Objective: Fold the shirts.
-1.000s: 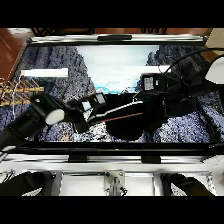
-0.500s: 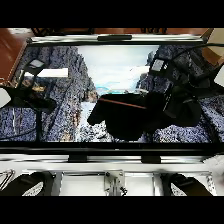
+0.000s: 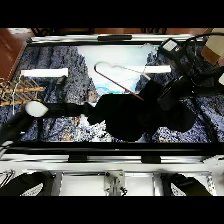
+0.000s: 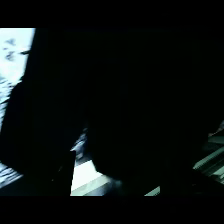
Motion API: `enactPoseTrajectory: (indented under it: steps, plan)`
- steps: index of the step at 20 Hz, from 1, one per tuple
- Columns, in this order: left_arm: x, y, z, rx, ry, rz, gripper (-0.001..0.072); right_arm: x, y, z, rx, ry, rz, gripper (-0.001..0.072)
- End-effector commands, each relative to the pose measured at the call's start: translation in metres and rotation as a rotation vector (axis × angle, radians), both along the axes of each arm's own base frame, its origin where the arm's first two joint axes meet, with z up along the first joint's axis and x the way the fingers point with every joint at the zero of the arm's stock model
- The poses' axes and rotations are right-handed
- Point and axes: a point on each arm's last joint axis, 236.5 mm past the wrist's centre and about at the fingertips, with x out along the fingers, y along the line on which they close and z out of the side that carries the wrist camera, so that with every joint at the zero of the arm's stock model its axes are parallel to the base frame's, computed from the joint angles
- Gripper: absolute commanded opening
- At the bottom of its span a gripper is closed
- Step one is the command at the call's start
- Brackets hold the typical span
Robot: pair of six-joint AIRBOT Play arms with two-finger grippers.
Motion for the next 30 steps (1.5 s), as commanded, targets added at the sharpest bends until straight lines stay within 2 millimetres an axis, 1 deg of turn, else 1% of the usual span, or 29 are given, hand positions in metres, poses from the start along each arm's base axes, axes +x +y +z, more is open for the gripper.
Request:
enactPoseTrajectory:
  steps: [1,2,3,5,8,11,13,15,17,19,20,22,23,24,25,26,27,28,30]
  plan:
    - [0.004,-0.078,-0.008,-0.130,-0.031,0.053,0.0579,-0.003,0.011,0.014,0.104,0.004,-0.070,0.0091]
    - [0.001,-0.096,-0.018,-0.123,-0.012,0.026,0.0579,-0.007,0.013,0.018,0.118,-0.002,-0.063,0.0091]
    - [0.001,-0.110,-0.027,-0.114,0.005,0.005,0.0579,-0.011,0.015,0.023,0.132,-0.012,-0.057,0.0091]
    - [0.012,-0.128,-0.035,-0.109,0.010,-0.008,0.0579,-0.019,0.014,0.035,0.154,-0.033,-0.074,0.0091]
    - [0.035,-0.143,-0.027,-0.129,-0.014,-0.003,0.0579,-0.035,0.014,0.053,0.202,-0.061,-0.093,0.0092]
    - [0.043,-0.157,-0.019,-0.146,-0.022,-0.023,0.0579,-0.051,0.014,0.073,0.251,-0.103,-0.101,0.0092]
    - [0.050,-0.159,-0.013,-0.150,-0.054,-0.022,0.0579,-0.061,0.011,0.085,0.275,-0.129,-0.117,0.0091]
    - [0.050,-0.162,-0.006,-0.135,-0.101,-0.069,0.0580,-0.069,0.010,0.094,0.290,-0.161,-0.120,0.0091]
    - [0.044,-0.167,-0.001,-0.132,-0.107,-0.111,0.0581,-0.069,0.010,0.102,0.307,-0.193,-0.121,0.0091]
    - [0.042,-0.173,0.004,-0.140,-0.117,-0.122,0.0578,-0.068,0.014,0.108,0.333,-0.208,-0.114,0.0092]
    - [0.041,-0.177,0.005,-0.143,-0.119,-0.127,0.0546,-0.066,0.016,0.111,0.347,-0.219,-0.112,0.0091]
    - [0.042,-0.183,0.008,-0.148,-0.137,-0.124,0.0378,-0.066,0.020,0.116,0.371,-0.229,-0.105,0.0091]
    - [0.046,-0.183,0.011,-0.153,-0.149,-0.112,0.0197,-0.066,0.020,0.116,0.373,-0.229,-0.104,0.0091]
    - [0.050,-0.181,0.015,-0.150,-0.168,-0.114,0.0084,-0.066,0.020,0.115,0.370,-0.226,-0.104,0.0091]
    - [0.054,-0.178,0.021,-0.140,-0.204,-0.131,0.0053,-0.067,0.020,0.114,0.367,-0.222,-0.103,0.0092]
    - [0.060,-0.173,0.029,-0.131,-0.239,-0.146,0.0053,-0.067,0.019,0.113,0.361,-0.217,-0.104,0.0091]
    - [0.069,-0.163,0.040,-0.127,-0.269,-0.152,0.0052,-0.067,0.017,0.111,0.349,-0.214,-0.108,0.0092]
    - [0.079,-0.150,0.052,-0.127,-0.290,-0.142,0.0052,-0.067,0.016,0.110,0.342,-0.212,-0.111,0.0092]
    - [0.103,-0.111,0.082,-0.131,-0.331,-0.094,0.0051,-0.067,0.014,0.108,0.333,-0.212,-0.114,0.0092]
